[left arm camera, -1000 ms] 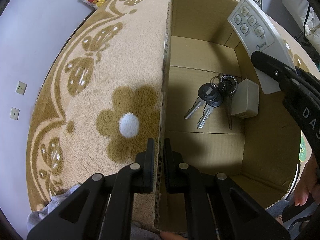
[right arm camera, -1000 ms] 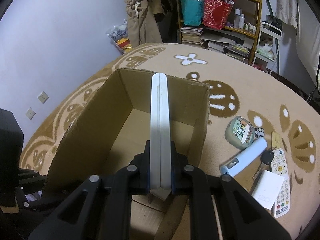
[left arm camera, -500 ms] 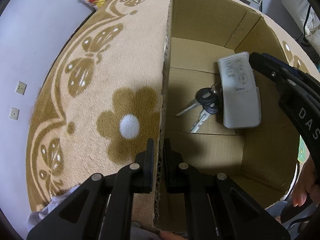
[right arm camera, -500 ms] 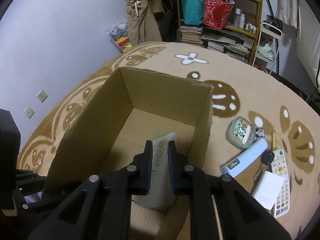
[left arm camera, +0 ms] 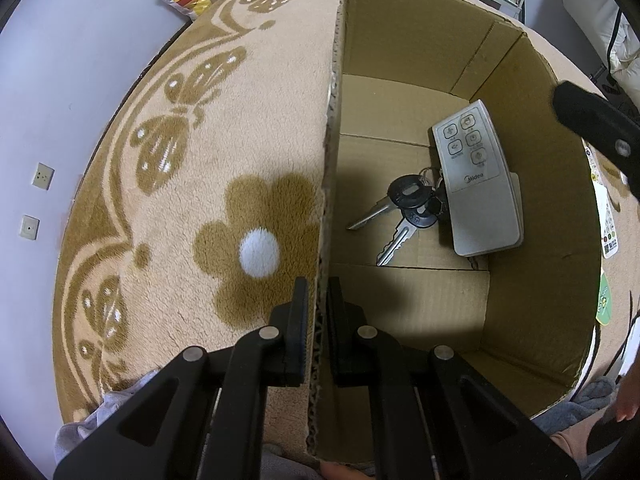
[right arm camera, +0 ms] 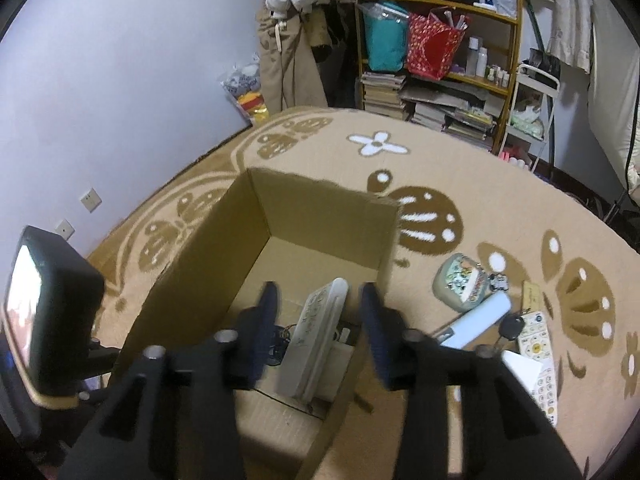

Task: Organize rigid objects
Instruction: 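Open the right gripper and move it back over the green Pochacco card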

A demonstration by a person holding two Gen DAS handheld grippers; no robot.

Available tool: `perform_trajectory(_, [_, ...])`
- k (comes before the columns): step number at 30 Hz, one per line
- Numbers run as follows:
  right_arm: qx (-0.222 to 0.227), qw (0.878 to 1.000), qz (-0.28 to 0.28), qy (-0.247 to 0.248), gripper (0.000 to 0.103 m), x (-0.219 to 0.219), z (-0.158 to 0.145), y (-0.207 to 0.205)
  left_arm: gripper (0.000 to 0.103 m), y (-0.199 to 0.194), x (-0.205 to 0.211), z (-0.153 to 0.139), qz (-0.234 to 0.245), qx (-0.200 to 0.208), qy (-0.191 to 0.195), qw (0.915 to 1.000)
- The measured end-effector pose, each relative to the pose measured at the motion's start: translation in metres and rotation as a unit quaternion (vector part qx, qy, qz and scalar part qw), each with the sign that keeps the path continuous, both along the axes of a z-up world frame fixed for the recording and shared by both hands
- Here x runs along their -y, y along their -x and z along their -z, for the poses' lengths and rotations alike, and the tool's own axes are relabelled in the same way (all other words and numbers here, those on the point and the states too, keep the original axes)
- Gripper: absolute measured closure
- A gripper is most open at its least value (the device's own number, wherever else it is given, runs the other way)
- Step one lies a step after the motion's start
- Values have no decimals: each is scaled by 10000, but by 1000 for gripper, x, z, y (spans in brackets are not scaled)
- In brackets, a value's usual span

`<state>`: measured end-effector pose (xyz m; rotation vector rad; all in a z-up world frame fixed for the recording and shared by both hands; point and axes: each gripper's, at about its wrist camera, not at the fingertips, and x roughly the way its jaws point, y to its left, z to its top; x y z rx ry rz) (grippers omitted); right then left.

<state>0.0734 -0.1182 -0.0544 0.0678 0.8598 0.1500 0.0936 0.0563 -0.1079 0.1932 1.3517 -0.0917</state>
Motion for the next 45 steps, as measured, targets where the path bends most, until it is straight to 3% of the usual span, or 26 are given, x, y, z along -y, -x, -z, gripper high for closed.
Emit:
perform_trajectory(5, [-43,9997,232,105,25,19,-2,9,95,0,0,0,6,3,-11,10000])
perform_trajectory(13, [-283,9976,603,193,7,55,5,18,94,0,-1,0,-4,1,-3,10000])
perform_trajectory(24, [-638,9916,743,843,6,89,21,39,95,0,-3,-1,-28,-12,1,10000])
perform_trajectory(41, [-1533,9801,1211,346,6,157,71,66,94,0,-3,-1,-30,-12,-11,10000])
perform_trajectory(45, [-1763,9760,1197,448,6,161,84,68,94,0,-2,-1,-23,-9,-33,10000])
